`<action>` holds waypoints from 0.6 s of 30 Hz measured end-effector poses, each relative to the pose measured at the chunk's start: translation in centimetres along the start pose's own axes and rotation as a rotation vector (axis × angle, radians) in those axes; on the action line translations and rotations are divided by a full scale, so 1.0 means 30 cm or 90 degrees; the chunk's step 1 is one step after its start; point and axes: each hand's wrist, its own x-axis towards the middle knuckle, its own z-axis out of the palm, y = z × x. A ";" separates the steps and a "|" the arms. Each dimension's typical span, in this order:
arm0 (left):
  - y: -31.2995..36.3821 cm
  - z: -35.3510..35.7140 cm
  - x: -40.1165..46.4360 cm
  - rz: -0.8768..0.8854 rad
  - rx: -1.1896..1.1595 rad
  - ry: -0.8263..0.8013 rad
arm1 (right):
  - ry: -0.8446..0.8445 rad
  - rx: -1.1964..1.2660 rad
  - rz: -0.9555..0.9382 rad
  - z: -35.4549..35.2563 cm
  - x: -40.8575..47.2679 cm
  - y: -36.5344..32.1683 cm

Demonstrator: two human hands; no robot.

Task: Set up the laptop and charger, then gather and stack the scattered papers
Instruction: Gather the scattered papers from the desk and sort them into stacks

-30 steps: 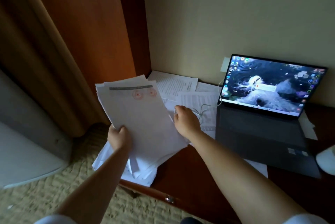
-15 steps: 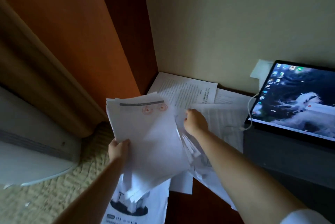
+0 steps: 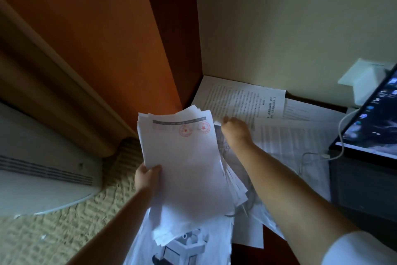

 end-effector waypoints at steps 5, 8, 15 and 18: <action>0.019 -0.065 0.003 -0.042 -0.042 -0.079 | 0.074 0.172 0.162 -0.050 -0.040 0.010; 0.037 -0.097 -0.012 -0.031 0.010 -0.131 | 0.195 0.321 0.207 -0.087 -0.093 0.001; 0.067 -0.137 -0.060 -0.072 0.086 -0.299 | 0.156 1.059 0.308 -0.048 -0.300 -0.108; 0.052 -0.153 -0.067 -0.091 -0.052 -0.373 | 0.065 1.082 0.212 0.019 -0.393 -0.099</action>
